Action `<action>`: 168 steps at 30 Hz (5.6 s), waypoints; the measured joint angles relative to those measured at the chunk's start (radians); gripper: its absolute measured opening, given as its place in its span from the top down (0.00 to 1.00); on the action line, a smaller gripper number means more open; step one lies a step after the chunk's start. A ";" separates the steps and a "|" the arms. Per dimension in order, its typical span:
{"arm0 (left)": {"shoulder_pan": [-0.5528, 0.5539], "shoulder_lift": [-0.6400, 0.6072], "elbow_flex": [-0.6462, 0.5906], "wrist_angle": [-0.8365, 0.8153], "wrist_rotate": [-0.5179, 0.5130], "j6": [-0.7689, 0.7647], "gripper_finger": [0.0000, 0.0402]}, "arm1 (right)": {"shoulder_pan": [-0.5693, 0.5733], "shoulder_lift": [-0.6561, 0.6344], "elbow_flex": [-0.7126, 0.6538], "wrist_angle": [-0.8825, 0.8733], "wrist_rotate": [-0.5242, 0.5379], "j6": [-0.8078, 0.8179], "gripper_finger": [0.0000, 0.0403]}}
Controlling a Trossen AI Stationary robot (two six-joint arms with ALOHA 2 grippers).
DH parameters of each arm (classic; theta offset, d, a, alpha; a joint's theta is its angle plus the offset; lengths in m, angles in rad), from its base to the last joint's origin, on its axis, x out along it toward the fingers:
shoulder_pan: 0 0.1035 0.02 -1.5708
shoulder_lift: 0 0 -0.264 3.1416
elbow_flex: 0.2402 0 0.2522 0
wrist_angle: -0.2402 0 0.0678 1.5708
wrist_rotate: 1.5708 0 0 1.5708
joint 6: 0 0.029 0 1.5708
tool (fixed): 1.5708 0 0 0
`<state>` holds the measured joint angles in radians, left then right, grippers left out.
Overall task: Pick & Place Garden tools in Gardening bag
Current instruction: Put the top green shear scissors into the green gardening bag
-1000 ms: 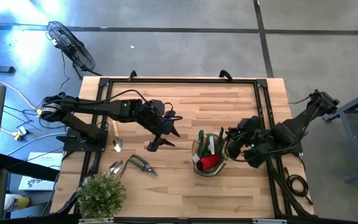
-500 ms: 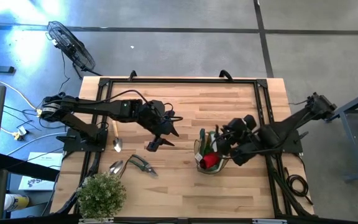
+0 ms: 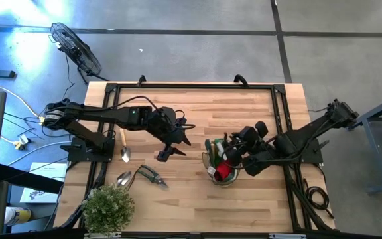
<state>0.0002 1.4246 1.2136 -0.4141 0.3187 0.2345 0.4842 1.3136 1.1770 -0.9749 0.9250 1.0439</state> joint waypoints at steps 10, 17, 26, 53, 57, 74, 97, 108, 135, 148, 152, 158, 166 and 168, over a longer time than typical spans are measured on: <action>0.000 0.000 0.000 -0.001 0.000 -0.003 0.49 | -0.040 0.080 0.000 0.012 0.068 -0.032 0.87; 0.000 0.000 0.000 -0.008 0.001 -0.003 0.49 | -0.056 0.129 0.000 0.117 0.061 -0.140 0.87; 0.000 0.000 0.000 -0.008 0.001 -0.003 0.49 | -0.056 0.126 0.000 0.140 -0.054 -0.145 0.87; 0.000 0.000 0.000 -0.001 0.003 -0.002 0.49 | -0.059 0.125 0.001 0.133 -0.369 -0.130 0.87; 0.000 0.000 0.000 -0.001 0.000 -0.002 0.49 | -0.065 0.125 0.001 0.121 -0.382 -0.127 0.87; 0.000 0.000 0.000 -0.008 0.000 0.000 0.49 | -0.065 0.122 0.035 0.013 -0.385 -0.037 0.87; 0.000 0.000 0.000 -0.029 -0.023 0.008 0.49 | 0.029 0.135 0.177 0.020 -0.514 -0.208 0.87; 0.000 0.000 0.000 -0.111 0.082 0.101 0.49 | 0.033 0.136 0.177 0.093 -0.634 -0.646 0.87; 0.000 0.000 0.000 -0.111 0.093 0.101 0.49 | 0.020 0.136 0.015 0.461 -0.821 -0.904 0.87; 0.000 0.000 0.000 -0.112 0.097 0.101 0.49 | 0.013 0.136 -0.047 0.632 -0.936 -1.028 0.88; 0.000 0.000 0.000 -0.112 0.118 0.101 0.49 | -0.014 0.136 -0.138 0.742 -0.964 -1.009 0.88; 0.000 0.000 0.000 -0.112 0.120 0.101 0.49 | -0.037 0.133 -0.225 0.874 -0.980 -1.013 0.88; 0.000 0.000 0.000 -0.111 0.120 0.101 0.49 | -0.075 0.131 -0.274 0.907 -0.994 -0.990 0.88; 0.000 0.000 0.000 -0.111 0.120 0.101 0.49 | -0.083 0.131 -0.293 0.925 -1.008 -0.979 0.88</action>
<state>-0.0002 1.4250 1.2133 -0.5247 0.4385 0.3352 0.4009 1.4448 0.8840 -0.0499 -0.0831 0.0650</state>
